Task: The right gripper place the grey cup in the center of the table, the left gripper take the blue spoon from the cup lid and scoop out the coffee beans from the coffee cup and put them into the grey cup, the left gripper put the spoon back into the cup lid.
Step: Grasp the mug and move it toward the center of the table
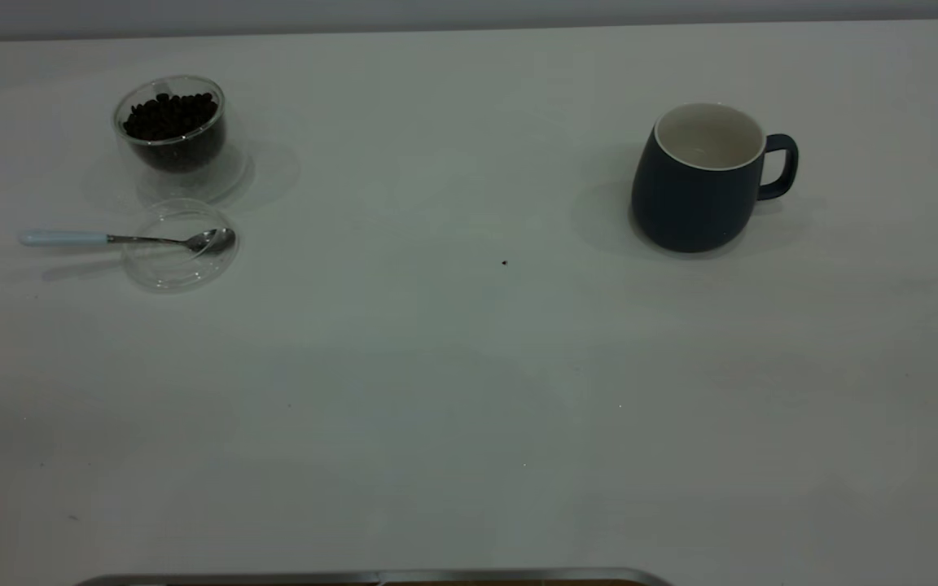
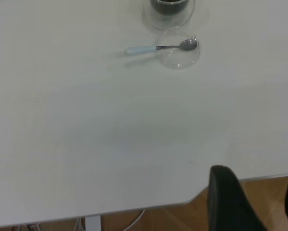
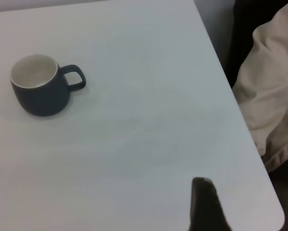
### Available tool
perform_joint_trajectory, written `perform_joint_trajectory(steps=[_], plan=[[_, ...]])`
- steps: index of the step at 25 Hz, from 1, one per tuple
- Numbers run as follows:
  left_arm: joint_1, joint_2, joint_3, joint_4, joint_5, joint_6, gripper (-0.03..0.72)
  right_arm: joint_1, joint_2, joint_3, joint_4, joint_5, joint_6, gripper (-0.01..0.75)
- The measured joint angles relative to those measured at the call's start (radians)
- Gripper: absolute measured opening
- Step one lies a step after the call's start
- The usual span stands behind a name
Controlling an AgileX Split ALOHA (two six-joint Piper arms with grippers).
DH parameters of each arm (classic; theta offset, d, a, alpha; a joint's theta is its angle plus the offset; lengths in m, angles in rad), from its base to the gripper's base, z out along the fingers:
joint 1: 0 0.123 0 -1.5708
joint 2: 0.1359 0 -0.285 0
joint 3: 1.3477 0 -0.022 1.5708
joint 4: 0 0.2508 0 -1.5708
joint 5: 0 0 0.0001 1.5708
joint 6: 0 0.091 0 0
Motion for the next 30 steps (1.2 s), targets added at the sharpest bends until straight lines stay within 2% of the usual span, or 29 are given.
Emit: perform_joint_trajectory(steps=[4, 7, 13, 18, 25, 30], plan=[[0.000, 0.000, 0.000, 0.000, 0.001, 0.000, 0.361, 0.000, 0.008, -0.001, 0.026, 0.000, -0.012, 0.481], [0.000, 0.000, 0.000, 0.000, 0.001, 0.000, 0.361, 0.000, 0.065, -0.032, 0.123, 0.002, -0.095, 0.492], [0.000, 0.000, 0.000, 0.000, 0.001, 0.000, 0.361, 0.000, 0.329, -0.088, 0.307, -0.083, -0.385, 0.601], [0.000, 0.000, 0.000, 0.000, 0.001, 0.000, 0.361, 0.000, 0.597, -0.094, 0.418, -0.290, -0.591, 0.600], [0.000, 0.000, 0.000, 0.000, 0.001, 0.000, 0.361, 0.000, 1.020, -0.100, 0.576, -0.661, -1.075, 0.592], [0.000, 0.000, 0.000, 0.000, 0.000, 0.000, 0.361, 0.000, 1.277, -0.167, 0.725, -0.781, -1.289, 0.592]])
